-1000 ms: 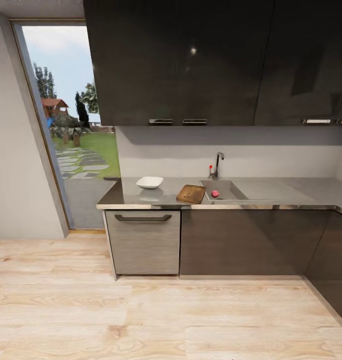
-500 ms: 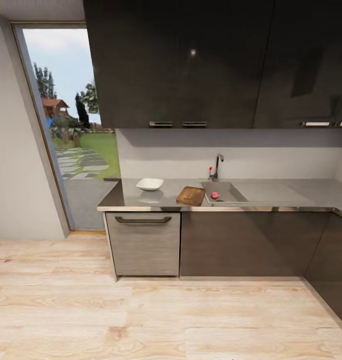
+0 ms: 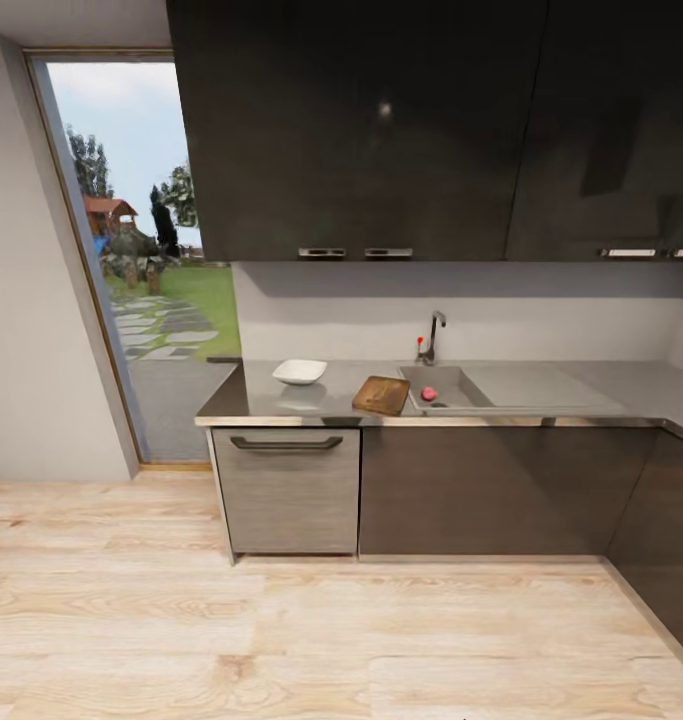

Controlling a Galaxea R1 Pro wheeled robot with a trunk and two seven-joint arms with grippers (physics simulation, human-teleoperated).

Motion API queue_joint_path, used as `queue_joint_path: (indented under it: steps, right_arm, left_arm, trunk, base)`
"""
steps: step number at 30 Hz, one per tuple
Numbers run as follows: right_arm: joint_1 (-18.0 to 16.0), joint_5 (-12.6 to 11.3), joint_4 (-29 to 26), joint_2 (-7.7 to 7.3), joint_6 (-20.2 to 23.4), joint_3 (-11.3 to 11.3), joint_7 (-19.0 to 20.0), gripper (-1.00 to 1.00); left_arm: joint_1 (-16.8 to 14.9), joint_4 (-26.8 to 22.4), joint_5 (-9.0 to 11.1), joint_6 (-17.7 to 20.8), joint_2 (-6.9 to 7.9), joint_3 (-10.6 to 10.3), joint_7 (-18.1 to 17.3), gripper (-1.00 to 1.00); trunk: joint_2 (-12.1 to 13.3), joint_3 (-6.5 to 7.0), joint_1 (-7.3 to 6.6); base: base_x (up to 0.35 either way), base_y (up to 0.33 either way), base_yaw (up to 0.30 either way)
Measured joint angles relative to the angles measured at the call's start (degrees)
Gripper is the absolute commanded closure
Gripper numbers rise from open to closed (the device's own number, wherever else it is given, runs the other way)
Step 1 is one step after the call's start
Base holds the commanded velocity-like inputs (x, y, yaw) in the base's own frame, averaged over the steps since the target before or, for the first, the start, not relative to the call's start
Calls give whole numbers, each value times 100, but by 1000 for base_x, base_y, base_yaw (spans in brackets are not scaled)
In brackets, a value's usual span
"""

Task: In the kitchen, take the Vidalia onion out of the sink, dice it on the chopping board with the paring knife, put the diced onion into the bowl on the countertop, then place both the paring knife and the chopping board into the sink.

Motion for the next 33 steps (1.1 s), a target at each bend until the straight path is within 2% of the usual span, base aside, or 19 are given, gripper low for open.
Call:
queue_joint_path:
  steps: [33]
  right_arm:
    - [0,0,-5,1,-3,0,1,-100]
  left_arm:
    - [0,1,0,0,0,0,0,-100]
  trunk:
    - [1326,594,-726]
  base:
    - [0,0,0]
